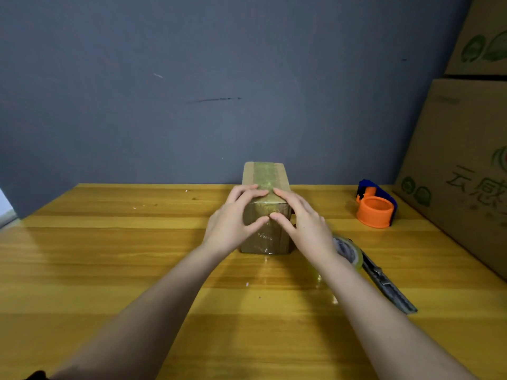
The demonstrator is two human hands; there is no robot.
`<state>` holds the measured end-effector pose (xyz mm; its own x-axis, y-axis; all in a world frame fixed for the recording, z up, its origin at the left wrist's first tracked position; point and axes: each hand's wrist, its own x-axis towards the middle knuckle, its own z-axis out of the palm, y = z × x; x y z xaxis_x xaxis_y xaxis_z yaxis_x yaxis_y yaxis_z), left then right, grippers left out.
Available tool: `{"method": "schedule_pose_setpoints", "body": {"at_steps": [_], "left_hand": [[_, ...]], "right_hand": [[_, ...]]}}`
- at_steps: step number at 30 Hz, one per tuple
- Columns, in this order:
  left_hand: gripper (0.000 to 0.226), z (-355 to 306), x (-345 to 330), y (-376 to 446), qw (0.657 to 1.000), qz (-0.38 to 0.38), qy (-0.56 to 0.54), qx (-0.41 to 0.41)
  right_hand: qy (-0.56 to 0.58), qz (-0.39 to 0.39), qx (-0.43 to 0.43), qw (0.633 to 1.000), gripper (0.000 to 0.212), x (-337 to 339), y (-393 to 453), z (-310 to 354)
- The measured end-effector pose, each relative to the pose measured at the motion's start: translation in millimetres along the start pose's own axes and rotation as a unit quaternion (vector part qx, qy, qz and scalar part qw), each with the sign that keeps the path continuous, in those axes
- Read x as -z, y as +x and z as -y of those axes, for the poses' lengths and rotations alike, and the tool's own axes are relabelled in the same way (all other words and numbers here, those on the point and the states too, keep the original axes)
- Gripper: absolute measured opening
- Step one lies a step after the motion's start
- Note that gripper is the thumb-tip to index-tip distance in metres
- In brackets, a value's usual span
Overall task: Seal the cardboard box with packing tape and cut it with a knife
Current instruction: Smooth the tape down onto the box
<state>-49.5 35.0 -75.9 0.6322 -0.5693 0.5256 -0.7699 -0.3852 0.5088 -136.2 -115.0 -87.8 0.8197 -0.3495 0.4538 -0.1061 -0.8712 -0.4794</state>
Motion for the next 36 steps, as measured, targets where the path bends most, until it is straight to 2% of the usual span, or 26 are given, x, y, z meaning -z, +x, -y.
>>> {"method": "schedule_pose_setpoints", "body": {"at_steps": [6, 8, 11, 14, 19, 26, 36], "left_hand": [[0.067, 5, 2, 0, 0.998, 0.035, 0.047, -0.020], [0.070, 9, 4, 1, 0.997, 0.054, 0.050, -0.025], [0.055, 11, 9, 2, 0.997, 0.066, -0.026, -0.013], [0.036, 11, 8, 4, 0.995, 0.047, -0.084, 0.007], [0.028, 8, 2, 4, 0.996, 0.006, -0.085, 0.022], [0.041, 17, 6, 4, 0.997, 0.036, -0.074, -0.010], [0.068, 19, 11, 4, 0.994, 0.089, -0.051, -0.035]], "right_hand": [[-0.039, 0.026, 0.006, 0.999, 0.065, 4, 0, 2], [-0.020, 0.038, -0.006, 0.999, 0.071, 4, 0, 3], [0.063, 0.031, -0.030, 0.997, 0.061, 2, 0, 8], [0.117, -0.021, -0.049, 0.992, 0.047, -4, -3, 17], [0.093, -0.083, -0.054, 0.991, 0.042, -13, -2, 24], [-0.006, -0.048, -0.010, 0.999, 0.057, -9, -3, 14], [-0.060, -0.007, -0.011, 0.998, 0.081, -7, -1, 15]]}}
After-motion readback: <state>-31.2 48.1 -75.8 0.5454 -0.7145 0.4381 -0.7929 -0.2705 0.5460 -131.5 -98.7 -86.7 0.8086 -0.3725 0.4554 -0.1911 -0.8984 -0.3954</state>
